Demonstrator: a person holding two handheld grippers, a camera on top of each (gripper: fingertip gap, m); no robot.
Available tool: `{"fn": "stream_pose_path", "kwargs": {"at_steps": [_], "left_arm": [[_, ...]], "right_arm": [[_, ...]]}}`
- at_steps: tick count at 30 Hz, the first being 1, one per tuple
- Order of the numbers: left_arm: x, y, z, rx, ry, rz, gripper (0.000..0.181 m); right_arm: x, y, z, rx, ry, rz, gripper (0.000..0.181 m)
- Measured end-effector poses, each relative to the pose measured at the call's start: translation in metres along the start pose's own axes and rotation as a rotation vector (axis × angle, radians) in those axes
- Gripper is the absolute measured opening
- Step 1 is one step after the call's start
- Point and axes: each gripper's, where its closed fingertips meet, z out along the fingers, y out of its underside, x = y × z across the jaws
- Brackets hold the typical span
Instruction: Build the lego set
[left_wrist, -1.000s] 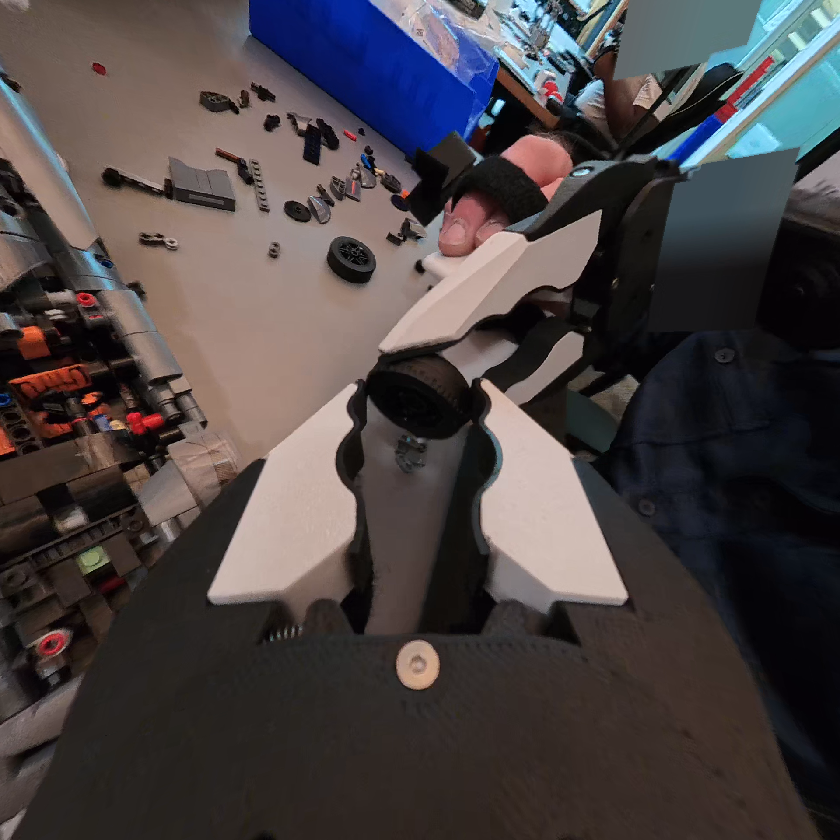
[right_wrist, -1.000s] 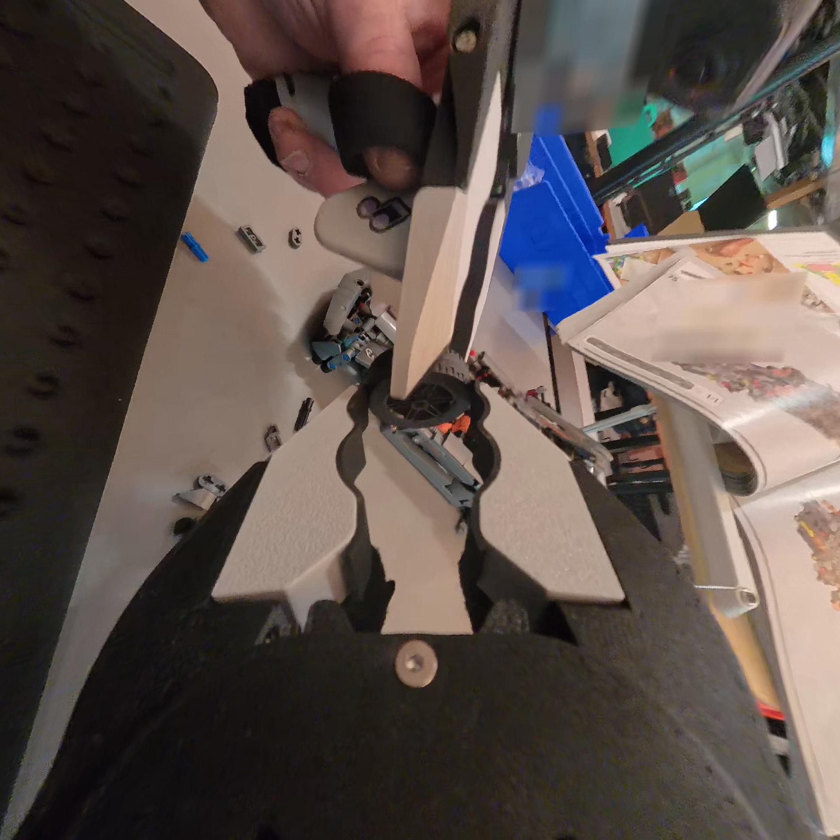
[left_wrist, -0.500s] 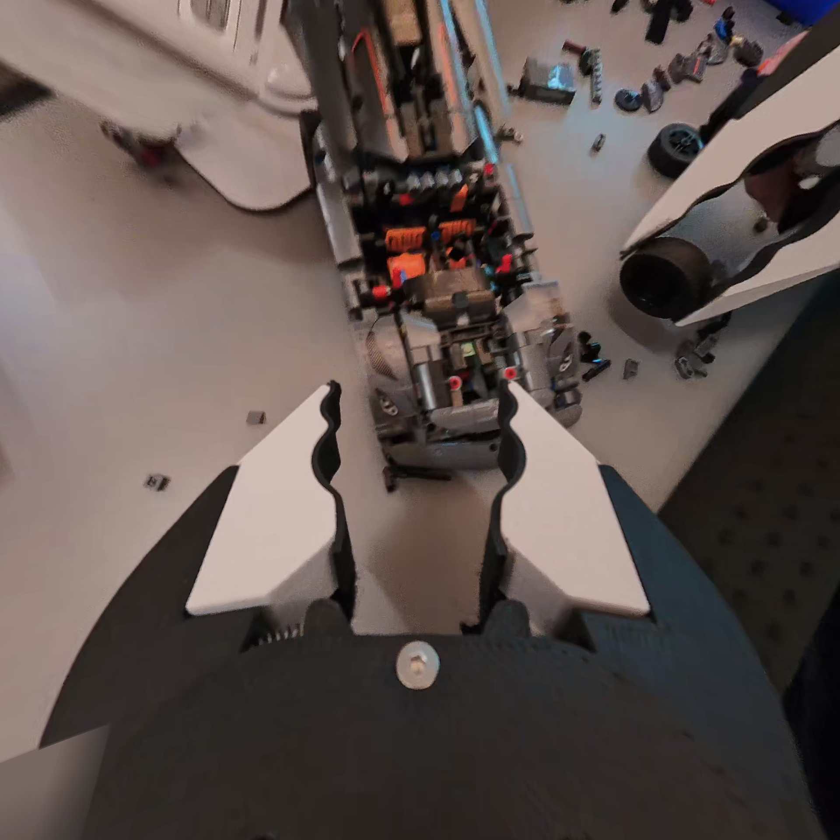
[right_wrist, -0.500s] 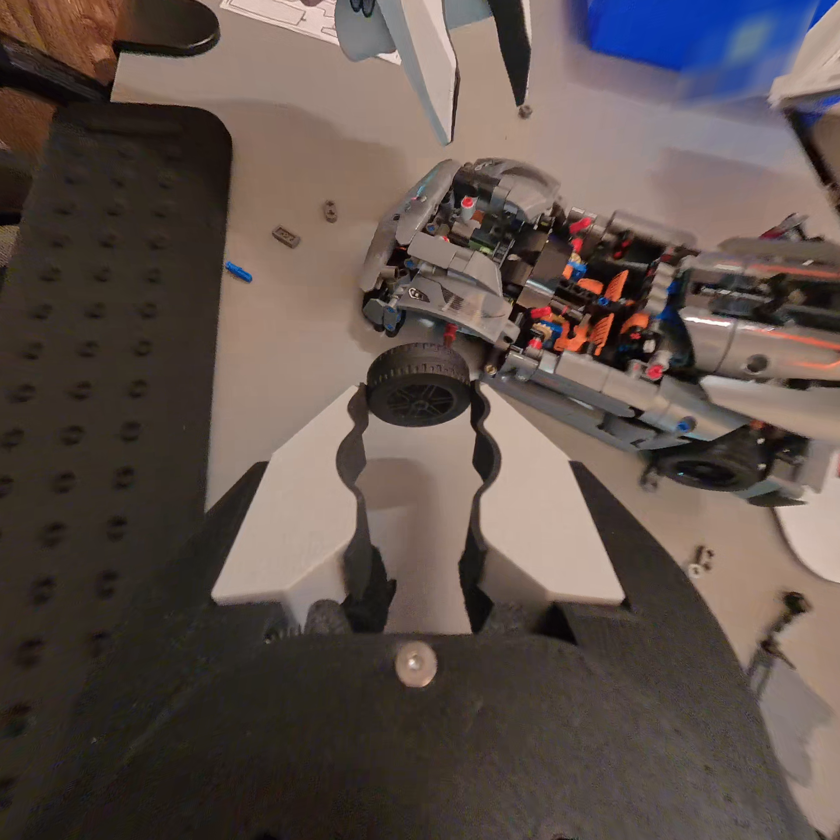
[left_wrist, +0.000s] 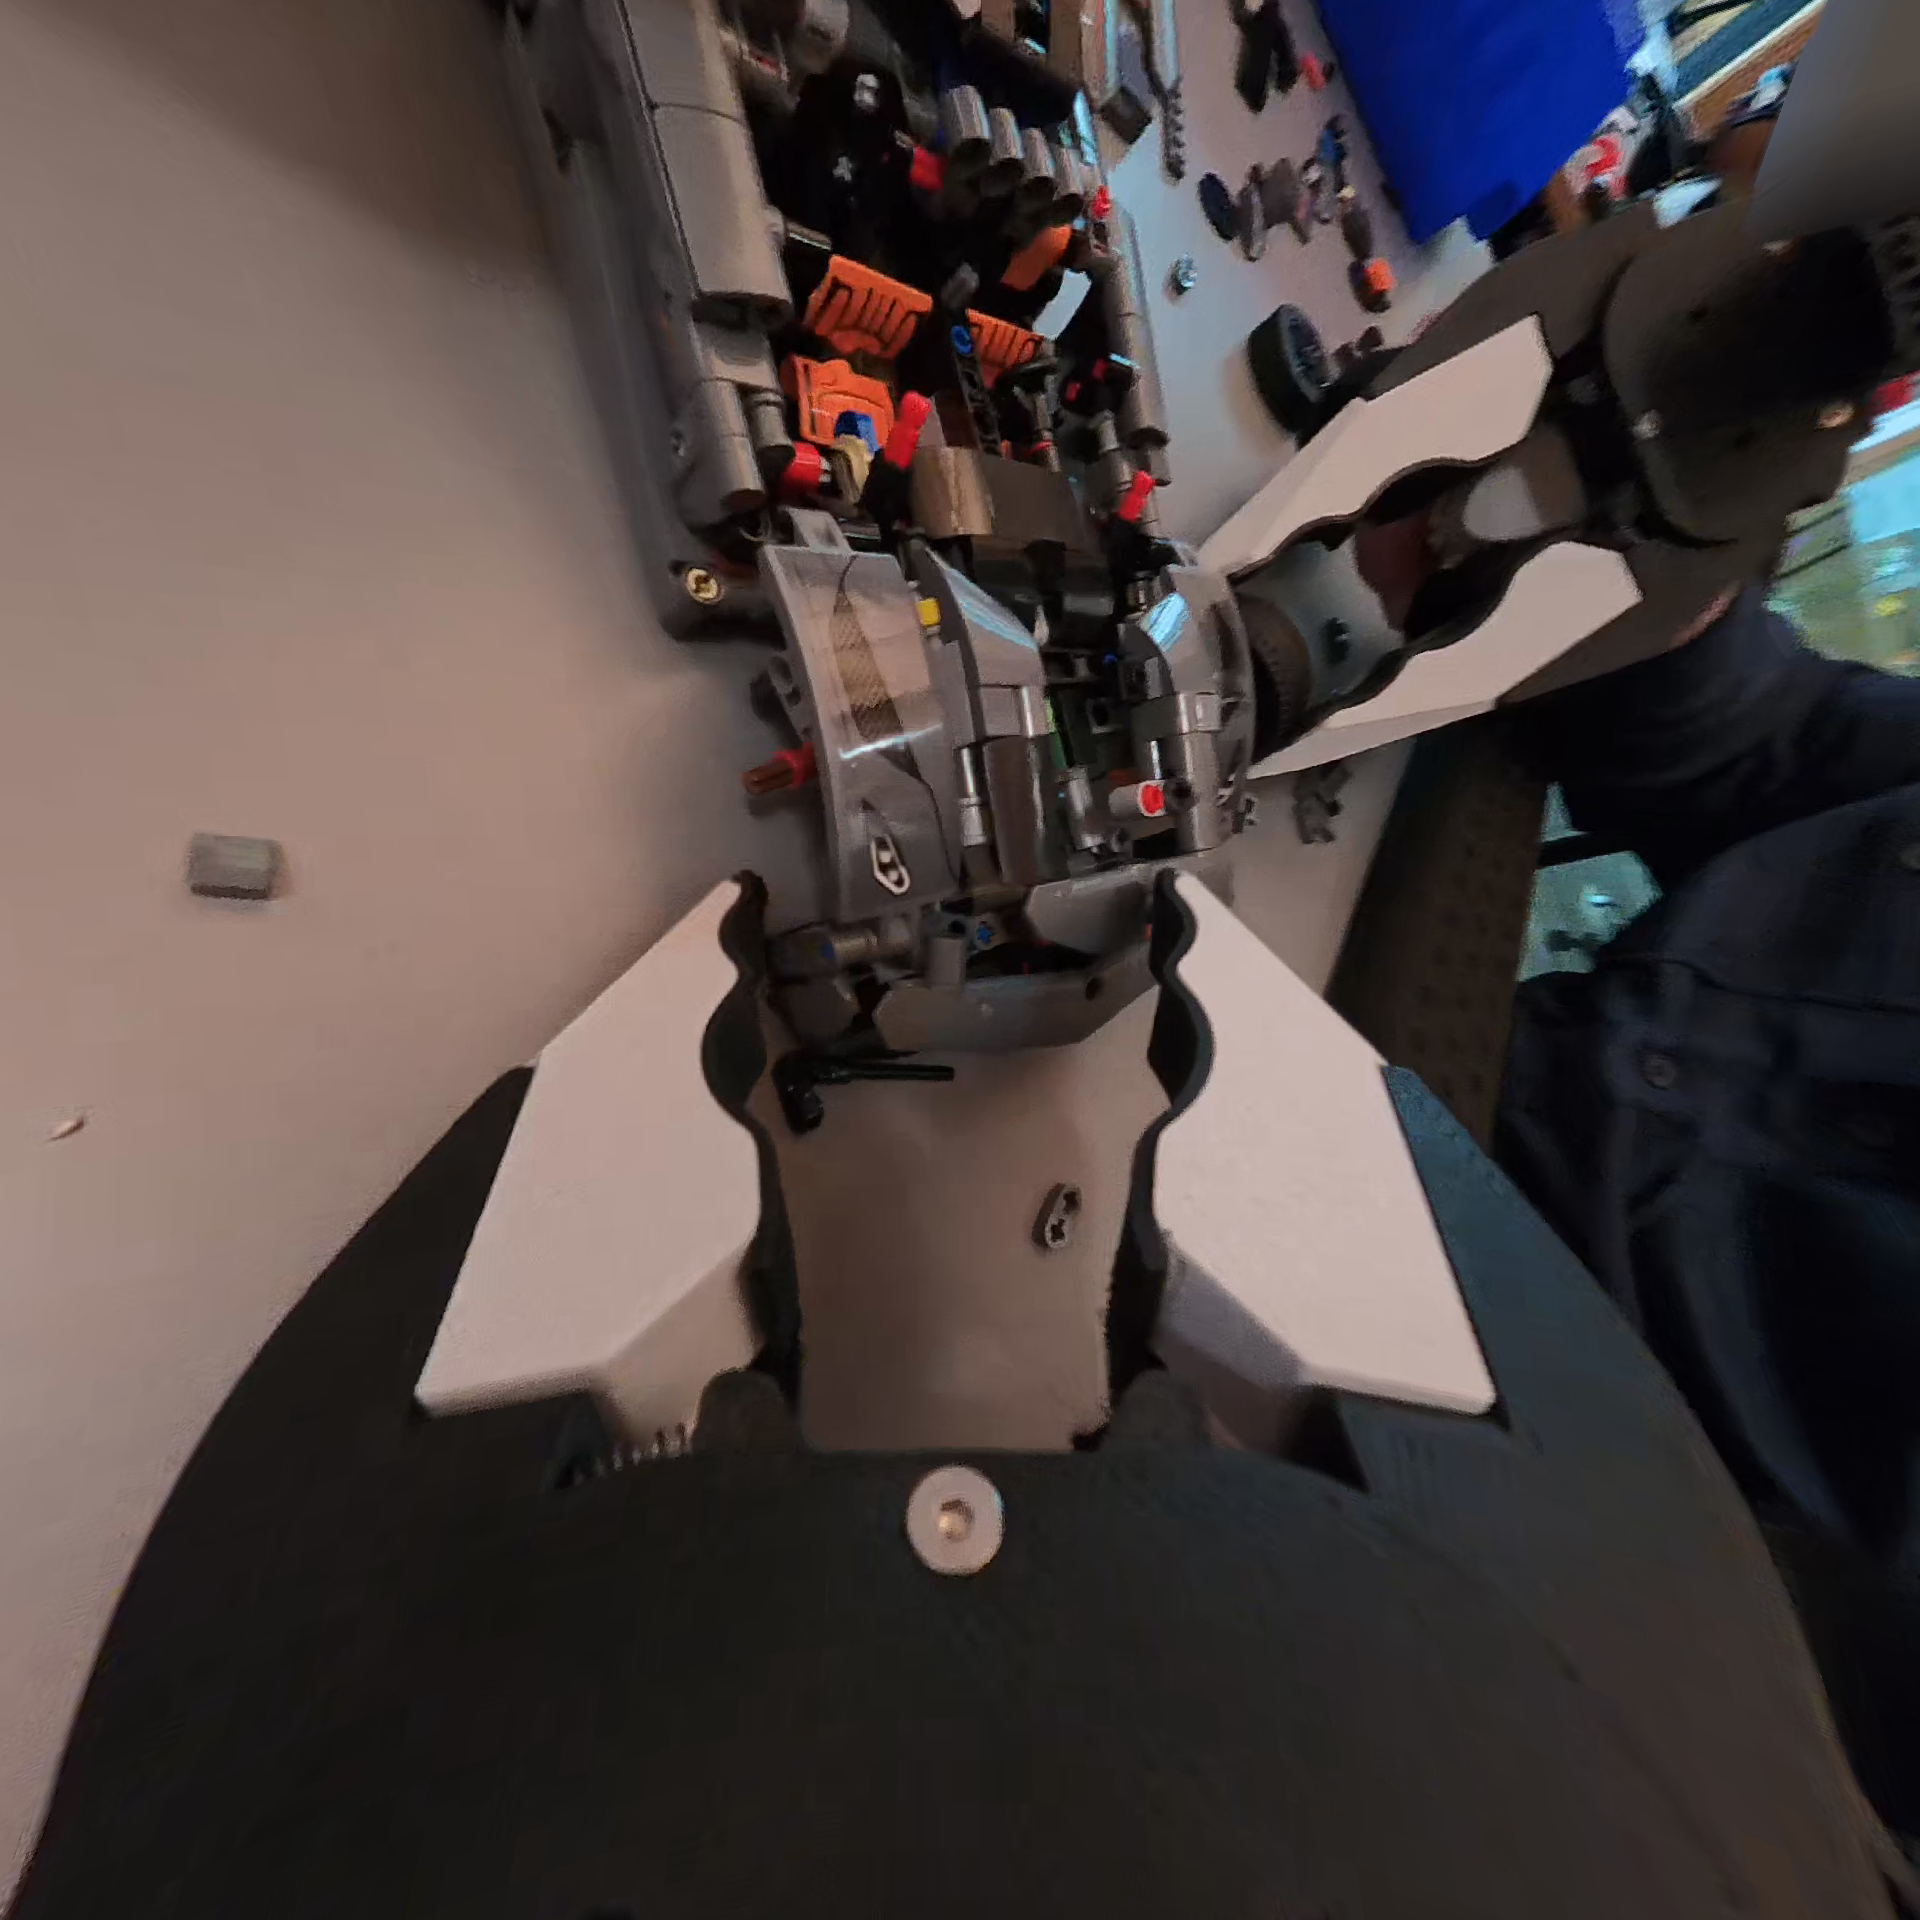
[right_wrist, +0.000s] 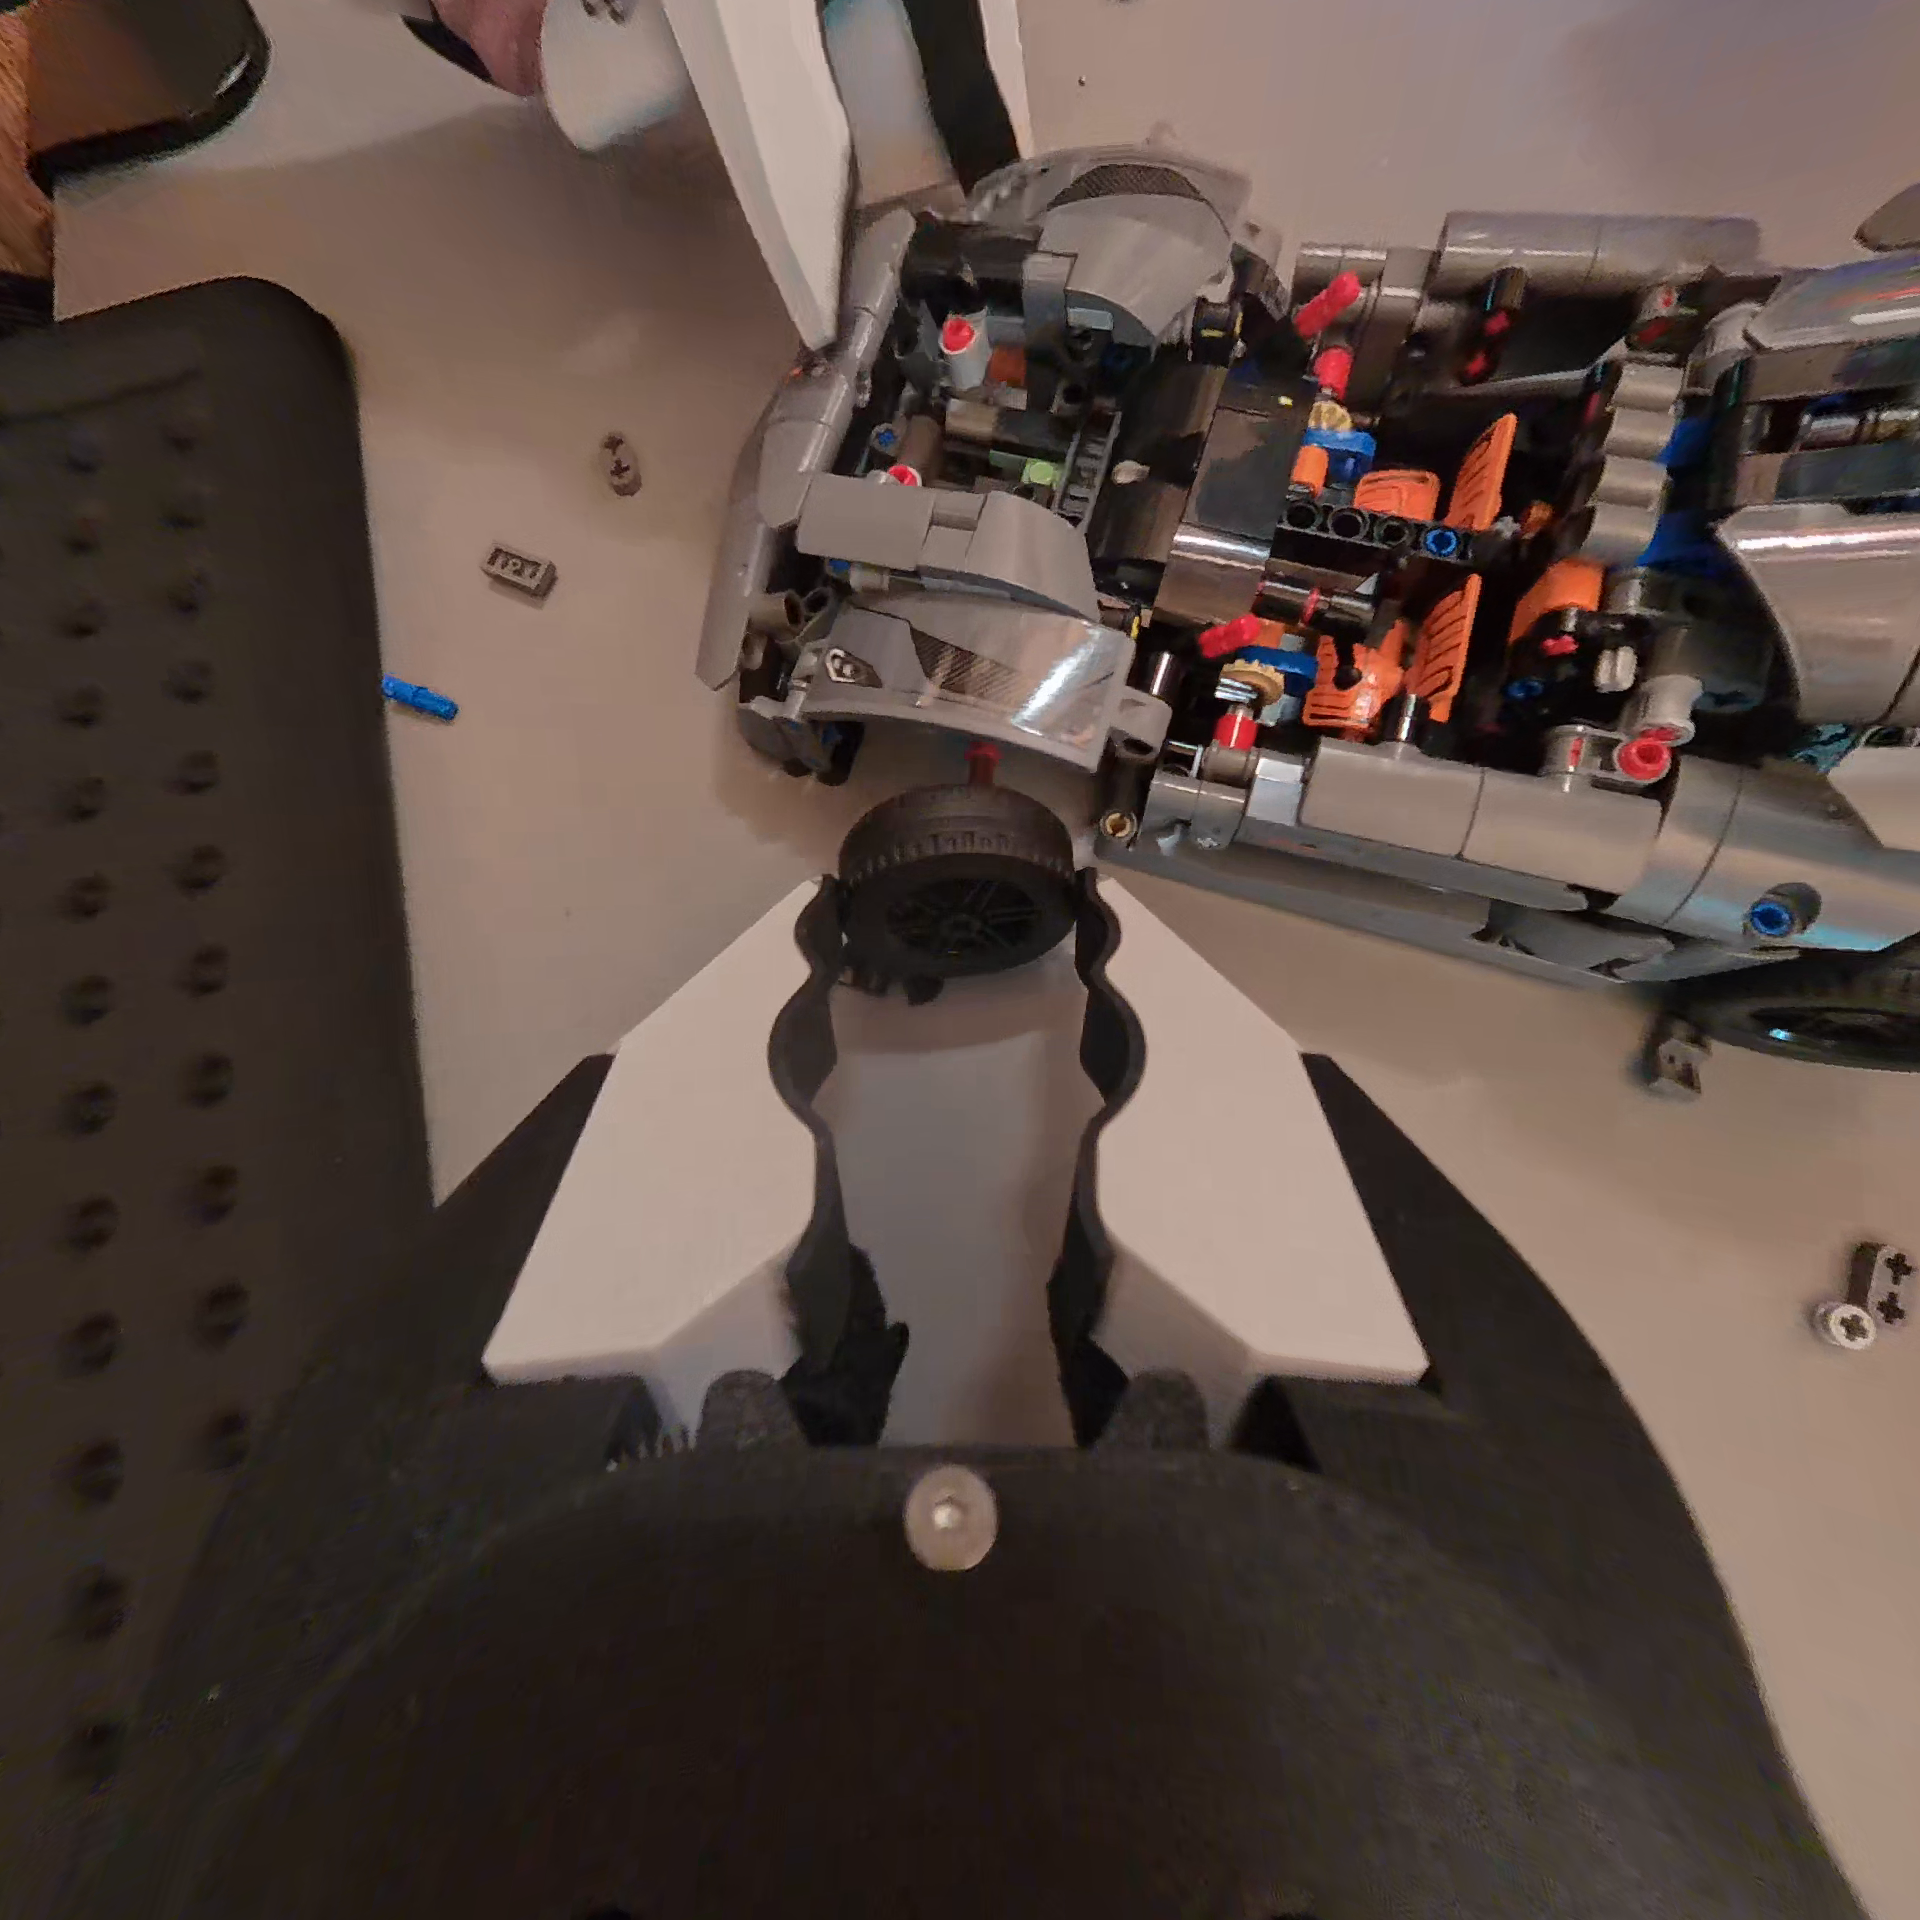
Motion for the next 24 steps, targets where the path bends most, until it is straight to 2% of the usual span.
{"fn": "stream_pose_path", "kwargs": {"at_steps": [9, 17, 24], "left_arm": [[0.009, 0.002, 0.008, -0.005, 0.175, -0.090, 0.053], [0.021, 0.002, 0.013, 0.013, 0.268, -0.092, 0.035], [0.028, 0.003, 0.013, 0.043, 0.304, -0.087, 0.033]], "right_arm": [[0.002, 0.000, 0.009, -0.008, -0.003, 0.020, 0.043], [0.000, 0.001, 0.006, 0.013, -0.022, 0.021, 0.043], [-0.001, 0.003, 0.005, 0.023, -0.024, 0.023, 0.043]]}}
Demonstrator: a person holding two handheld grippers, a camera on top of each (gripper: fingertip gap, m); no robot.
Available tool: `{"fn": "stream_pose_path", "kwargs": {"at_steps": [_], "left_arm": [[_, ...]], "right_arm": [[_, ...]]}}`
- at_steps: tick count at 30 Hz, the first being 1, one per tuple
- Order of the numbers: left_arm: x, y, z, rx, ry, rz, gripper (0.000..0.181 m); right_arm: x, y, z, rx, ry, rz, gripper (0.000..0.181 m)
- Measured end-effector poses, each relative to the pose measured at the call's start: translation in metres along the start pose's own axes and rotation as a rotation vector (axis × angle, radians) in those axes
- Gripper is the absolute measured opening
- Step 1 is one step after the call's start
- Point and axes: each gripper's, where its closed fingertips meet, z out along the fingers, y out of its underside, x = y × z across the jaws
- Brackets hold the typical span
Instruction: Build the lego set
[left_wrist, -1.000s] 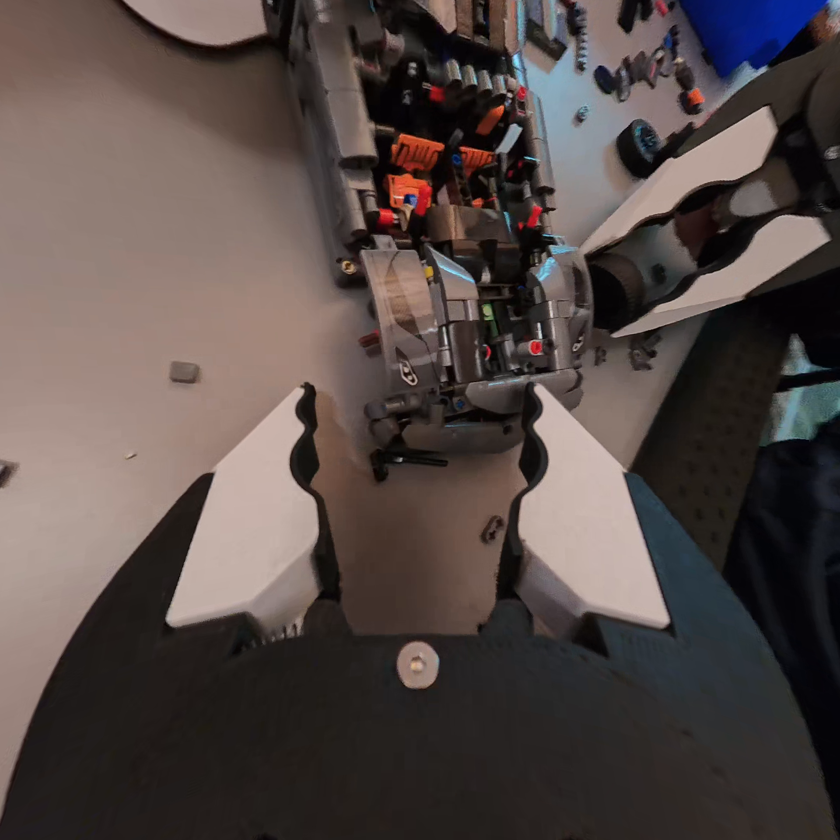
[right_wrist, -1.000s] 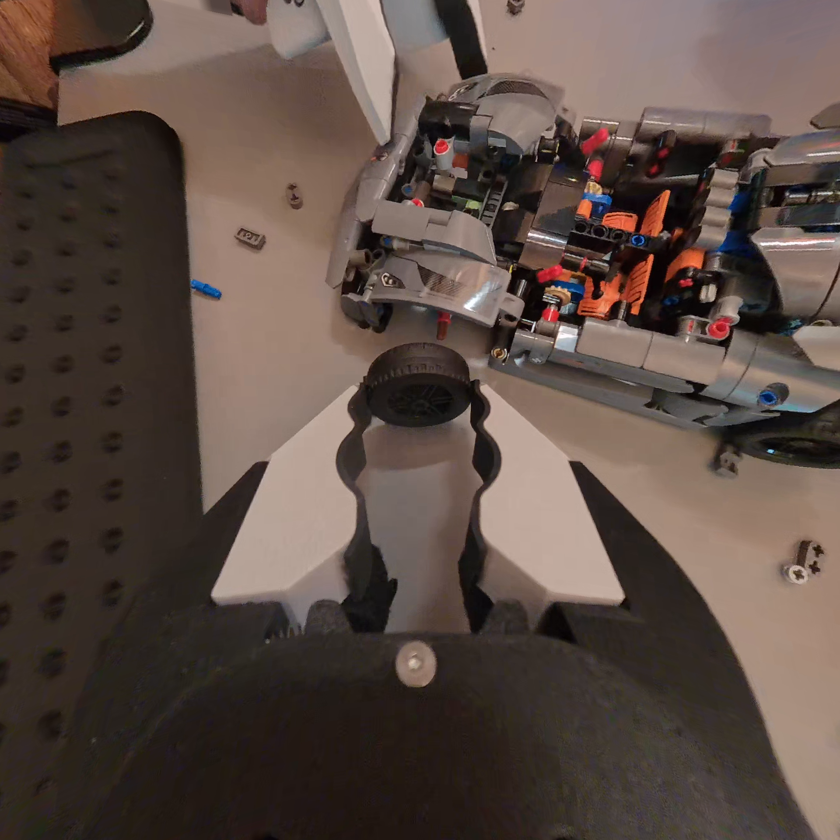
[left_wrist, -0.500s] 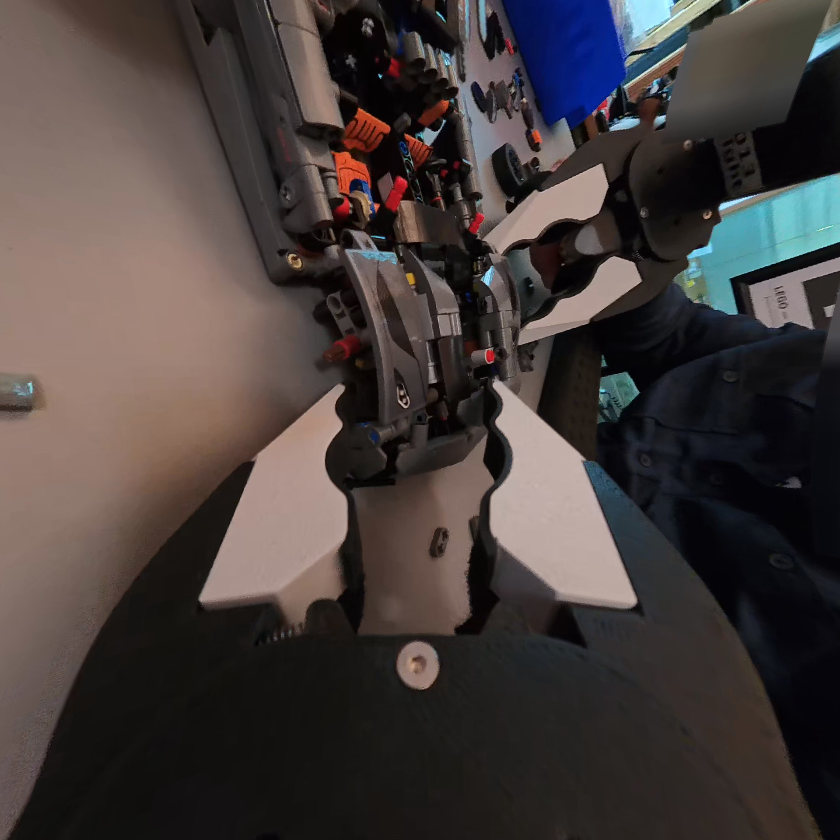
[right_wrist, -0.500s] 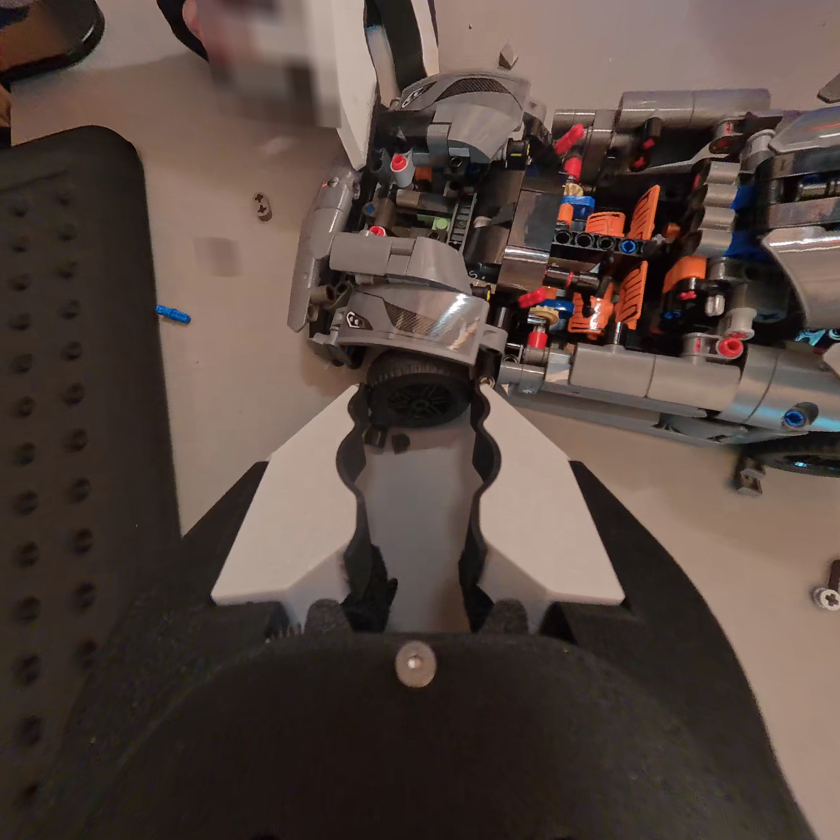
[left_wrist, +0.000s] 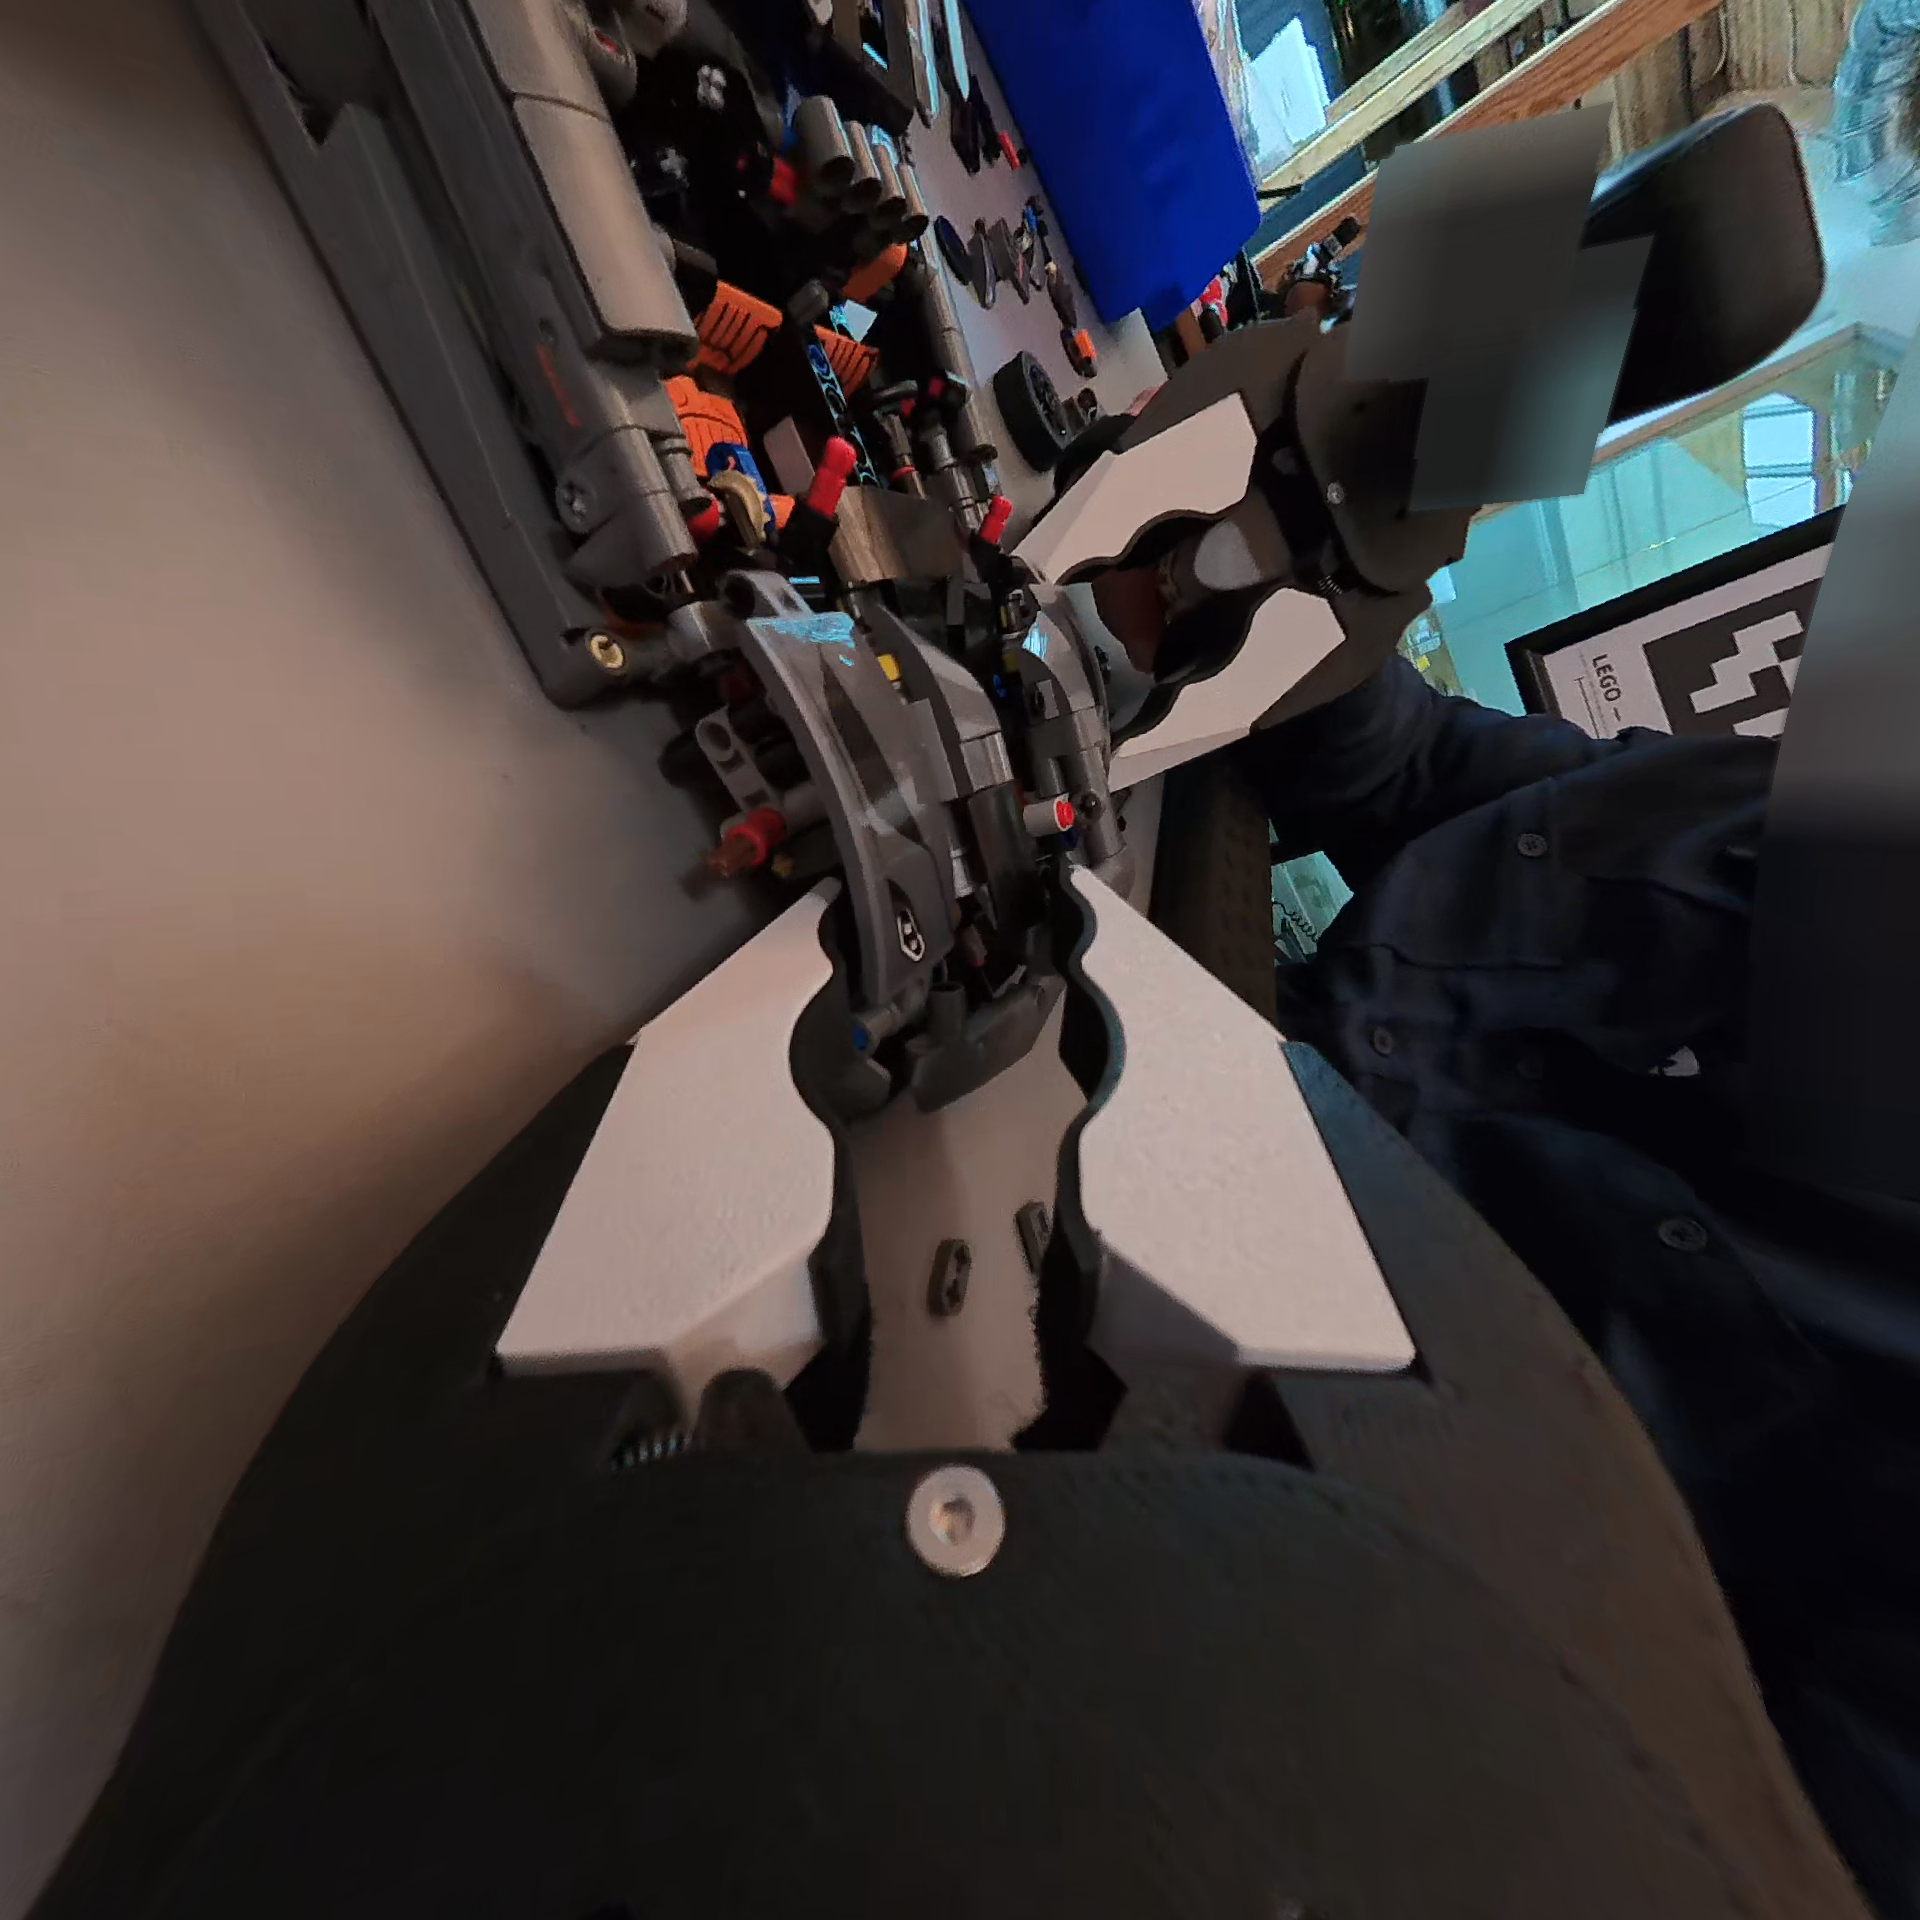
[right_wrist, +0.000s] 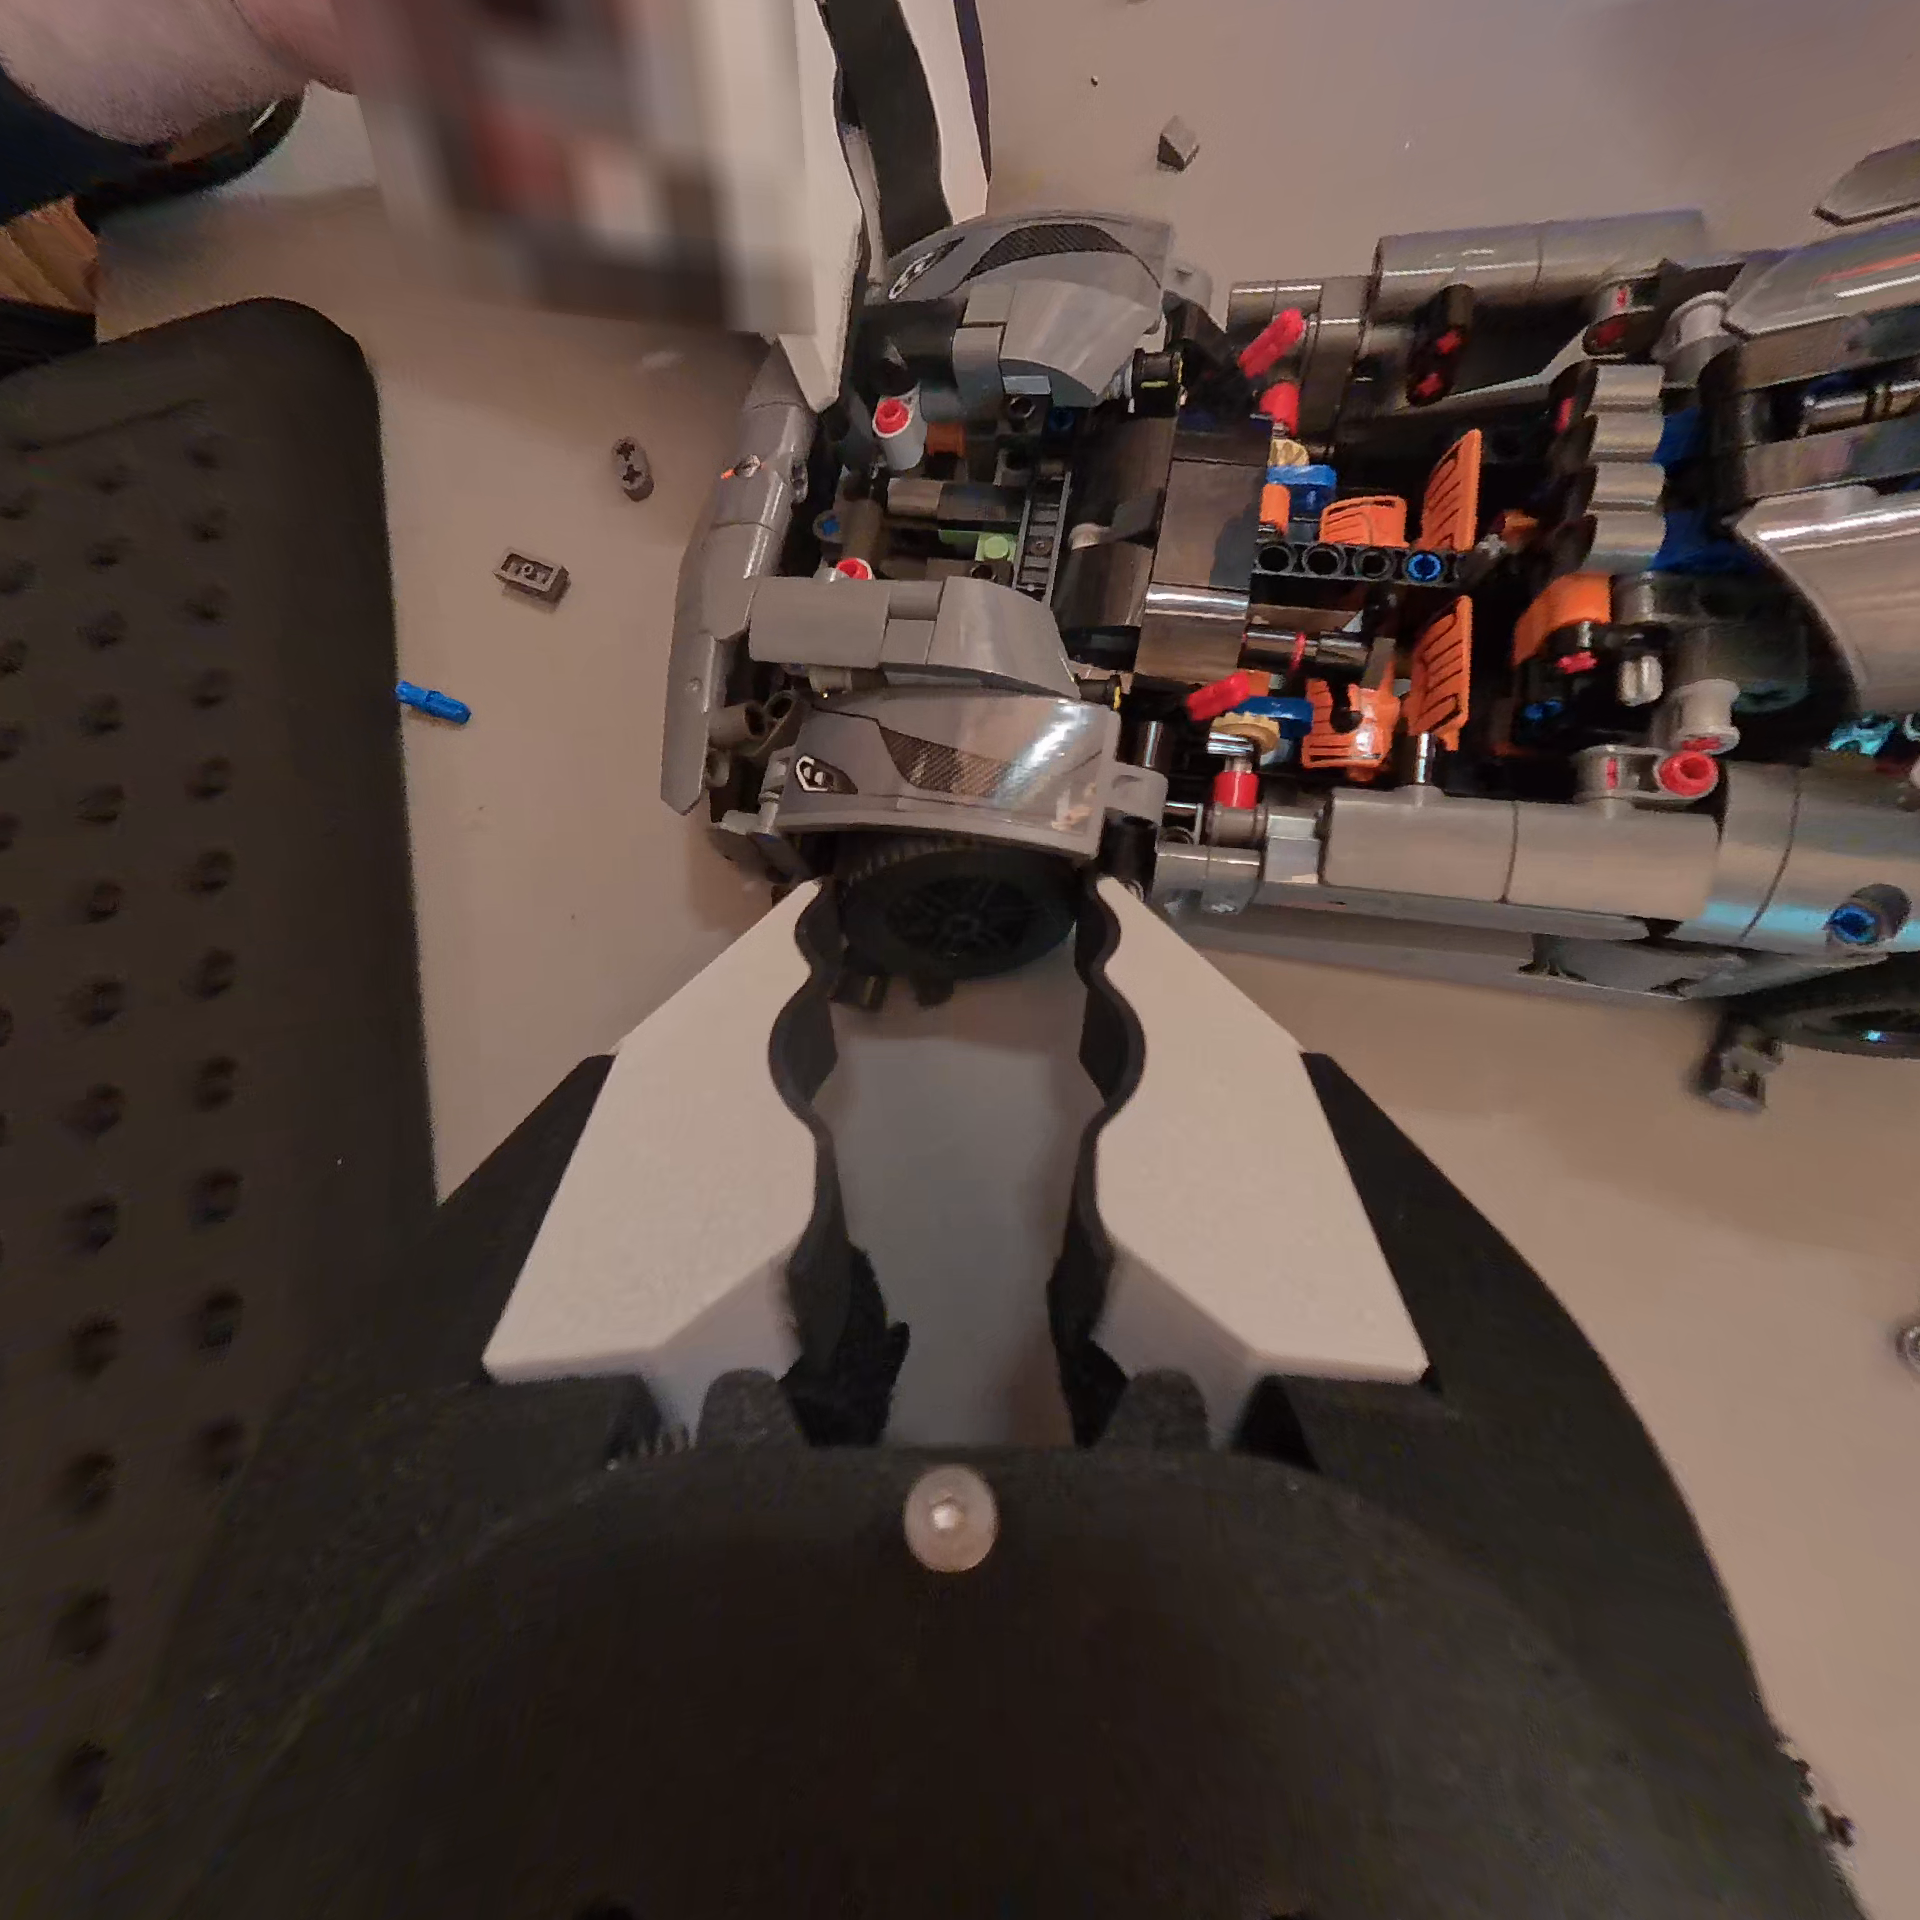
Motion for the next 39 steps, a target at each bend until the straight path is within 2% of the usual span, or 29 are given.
{"fn": "stream_pose_path", "kwargs": {"at_steps": [6, 18, 25, 36, 39], "left_arm": [[0.008, -0.005, 0.001, 0.039, 0.053, -0.011, 0.030], [0.033, -0.021, -0.003, 0.116, 0.151, 0.008, 0.031], [0.046, -0.030, -0.002, 0.147, 0.173, 0.017, 0.032], [0.079, -0.058, 0.009, 0.257, 0.224, 0.027, 0.030], [0.082, -0.060, 0.011, 0.272, 0.239, 0.019, 0.031]], "right_arm": [[0.003, 0.001, -0.007, 0.031, 0.009, 0.015, 0.043], [0.007, -0.013, -0.023, 0.167, 0.101, -0.113, 0.043], [0.009, -0.017, -0.034, 0.254, 0.043, -0.030, 0.042], [0.018, -0.028, -0.074, 0.487, -0.162, 0.216, 0.043], [0.021, -0.028, -0.078, 0.494, -0.115, 0.175, 0.043]]}}
